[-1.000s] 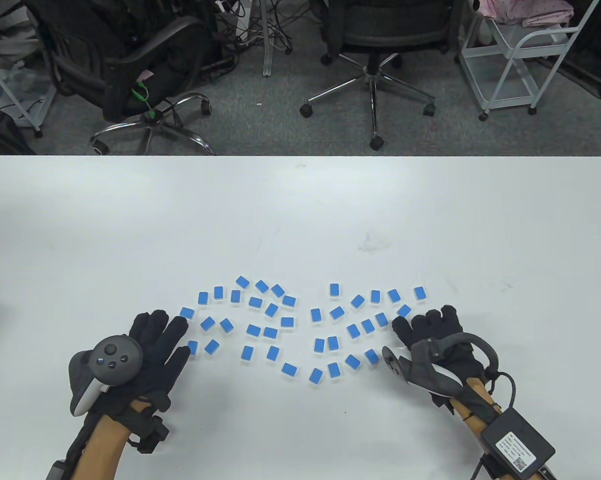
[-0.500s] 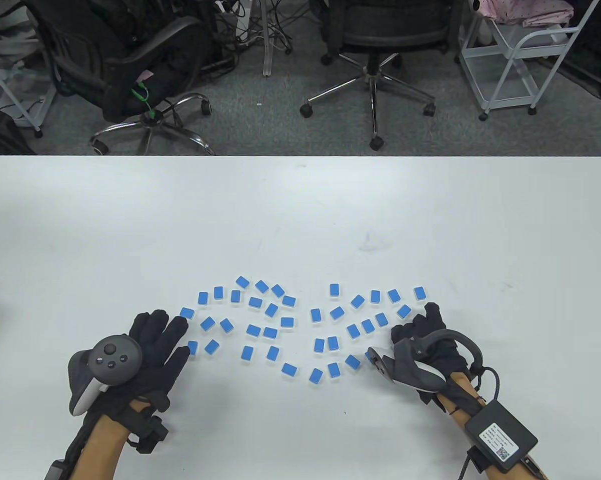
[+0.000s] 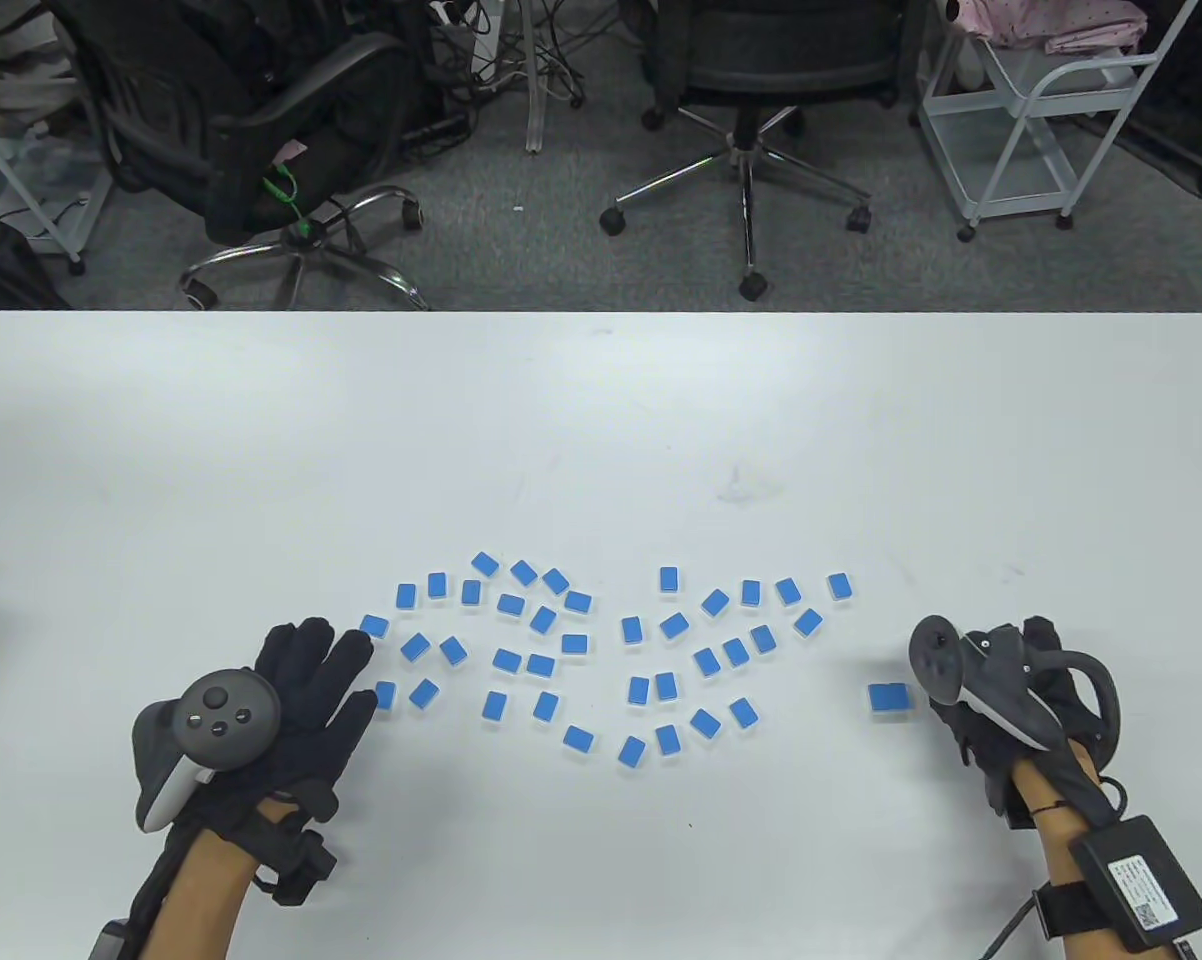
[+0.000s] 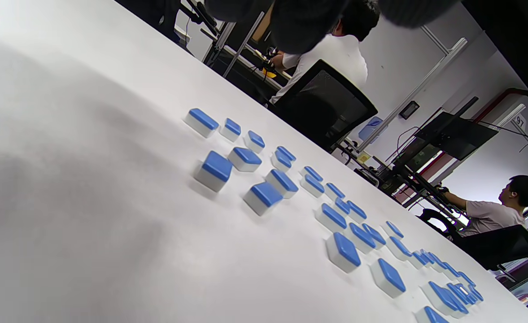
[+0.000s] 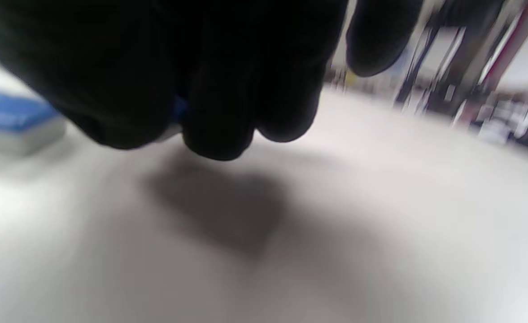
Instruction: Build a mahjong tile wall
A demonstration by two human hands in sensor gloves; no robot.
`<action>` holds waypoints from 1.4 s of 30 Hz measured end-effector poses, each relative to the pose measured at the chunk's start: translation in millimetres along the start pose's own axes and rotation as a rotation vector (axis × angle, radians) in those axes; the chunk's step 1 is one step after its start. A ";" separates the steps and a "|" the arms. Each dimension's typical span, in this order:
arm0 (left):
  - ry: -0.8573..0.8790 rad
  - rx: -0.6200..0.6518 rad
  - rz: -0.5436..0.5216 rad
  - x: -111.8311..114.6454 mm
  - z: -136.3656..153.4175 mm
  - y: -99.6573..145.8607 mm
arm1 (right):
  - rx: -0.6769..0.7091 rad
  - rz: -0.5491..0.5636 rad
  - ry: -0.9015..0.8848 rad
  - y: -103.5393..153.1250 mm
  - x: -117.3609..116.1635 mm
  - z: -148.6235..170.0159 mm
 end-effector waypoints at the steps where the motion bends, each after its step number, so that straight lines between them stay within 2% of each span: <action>1: 0.001 -0.003 0.003 0.8 -0.1 -0.3 | -0.001 -0.021 -0.037 -2.8 -1.7 1.9; 4: 0.001 -0.008 0.005 2.4 0.1 -0.6 | 0.010 -0.032 -0.086 -6.0 0.0 2.8; 12: 0.006 -0.025 0.012 2.4 3.4 0.8 | 0.071 -0.014 -0.069 0.7 2.2 -6.1; 42: 0.012 -0.027 0.030 2.0 5.0 0.8 | 0.088 -0.030 -0.073 3.1 2.3 -8.0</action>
Point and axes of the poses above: the tracker on the back of each hand, its own z axis roughly to the little-finger side, its own y axis roughly from the fingertips to the wrist, x = y × z, the point moved 1 cm from there along -y, roughly from the wrist to the fingertips, and after that the axes turned 10 degrees about -x, right-handed, at the moved point
